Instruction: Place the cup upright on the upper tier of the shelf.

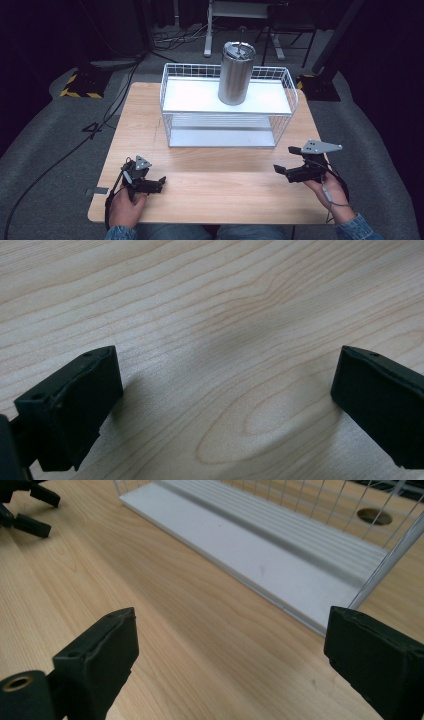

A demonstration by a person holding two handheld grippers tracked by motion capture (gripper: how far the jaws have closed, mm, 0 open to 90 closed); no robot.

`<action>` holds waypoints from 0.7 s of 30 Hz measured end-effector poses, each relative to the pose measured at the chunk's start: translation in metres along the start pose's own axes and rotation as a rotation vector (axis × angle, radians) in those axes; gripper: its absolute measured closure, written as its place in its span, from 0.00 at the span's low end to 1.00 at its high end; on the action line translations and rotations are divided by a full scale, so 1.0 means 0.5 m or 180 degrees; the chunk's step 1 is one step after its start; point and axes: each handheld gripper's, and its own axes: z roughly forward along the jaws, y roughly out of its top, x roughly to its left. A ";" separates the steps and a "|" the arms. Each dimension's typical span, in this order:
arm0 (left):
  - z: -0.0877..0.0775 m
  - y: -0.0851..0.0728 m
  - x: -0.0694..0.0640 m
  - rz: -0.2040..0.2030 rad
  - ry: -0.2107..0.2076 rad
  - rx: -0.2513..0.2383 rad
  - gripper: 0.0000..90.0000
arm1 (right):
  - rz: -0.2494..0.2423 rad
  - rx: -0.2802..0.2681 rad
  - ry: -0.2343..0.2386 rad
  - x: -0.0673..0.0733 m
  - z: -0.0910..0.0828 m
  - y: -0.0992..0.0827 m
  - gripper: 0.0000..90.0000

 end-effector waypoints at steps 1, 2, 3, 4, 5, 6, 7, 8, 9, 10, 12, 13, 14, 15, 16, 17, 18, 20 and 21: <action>0.000 0.000 0.000 -0.0002 -0.0001 -0.0001 0.01 | 0.0004 0.0020 0.0012 0.000 0.003 -0.005 0.09; 0.000 0.000 0.000 0.0002 0.0000 -0.0003 0.01 | 0.0023 0.0040 0.0028 0.001 0.009 -0.014 0.09; 0.000 0.000 0.000 0.0002 0.0000 -0.0003 0.01 | 0.0037 0.0059 0.0031 0.002 0.013 -0.021 0.09; 0.000 0.000 0.000 0.0002 0.0000 -0.0002 0.01 | 0.0042 0.0078 0.0034 0.003 0.016 -0.025 0.09; 0.000 0.000 0.000 0.0003 0.0000 -0.0002 0.01 | 0.0051 0.0094 0.0041 0.004 0.021 -0.032 0.09; 0.000 0.000 0.000 0.0002 -0.0001 -0.0002 0.01 | 0.0051 0.0111 0.0042 0.005 0.026 -0.038 0.09; 0.000 0.000 0.000 0.0001 0.0000 -0.0003 0.01 | 0.0055 0.0134 0.0046 0.007 0.030 -0.044 0.09; 0.000 0.000 0.000 -0.0002 0.0000 0.0000 0.01 | 0.0067 0.0152 0.0055 0.010 0.036 -0.052 0.09; 0.000 0.000 0.000 -0.0001 0.0000 0.0000 0.01 | 0.0072 0.0167 0.0058 0.011 0.039 -0.057 0.09; 0.000 0.000 0.000 -0.0001 -0.0001 0.0001 0.01 | 0.0074 0.0179 0.0072 0.013 0.043 -0.063 0.09; 0.000 0.000 0.000 0.0001 0.0000 -0.0004 0.01 | 0.0078 0.0213 0.0070 0.017 0.051 -0.075 0.10; 0.000 0.000 0.000 -0.0001 -0.0001 0.0000 0.01 | 0.0080 0.0225 0.0067 0.018 0.054 -0.081 0.10; 0.000 0.000 0.000 0.0000 0.0000 -0.0003 0.01 | 0.0093 0.0240 0.0077 0.019 0.058 -0.087 0.10; 0.000 0.000 0.000 0.0001 0.0000 -0.0003 0.01 | 0.0099 0.0263 0.0079 0.020 0.062 -0.093 0.10; 0.000 0.000 0.000 -0.0001 -0.0001 -0.0001 0.01 | 0.0100 0.0282 0.0082 0.022 0.066 -0.099 0.10; 0.000 0.000 0.000 0.0002 0.0000 -0.0002 0.01 | 0.0107 0.0307 0.0084 0.023 0.070 -0.104 0.10; 0.000 0.000 0.000 -0.0002 -0.0001 -0.0001 0.01 | 0.0109 0.0337 0.0081 0.024 0.074 -0.110 0.10; 0.000 0.000 0.000 0.0000 -0.0001 0.0000 0.01 | 0.0108 0.0351 0.0088 0.026 0.080 -0.119 0.10; 0.000 0.000 0.000 0.0000 -0.0001 0.0000 0.01 | 0.0097 0.0360 0.0085 0.028 0.083 -0.122 0.10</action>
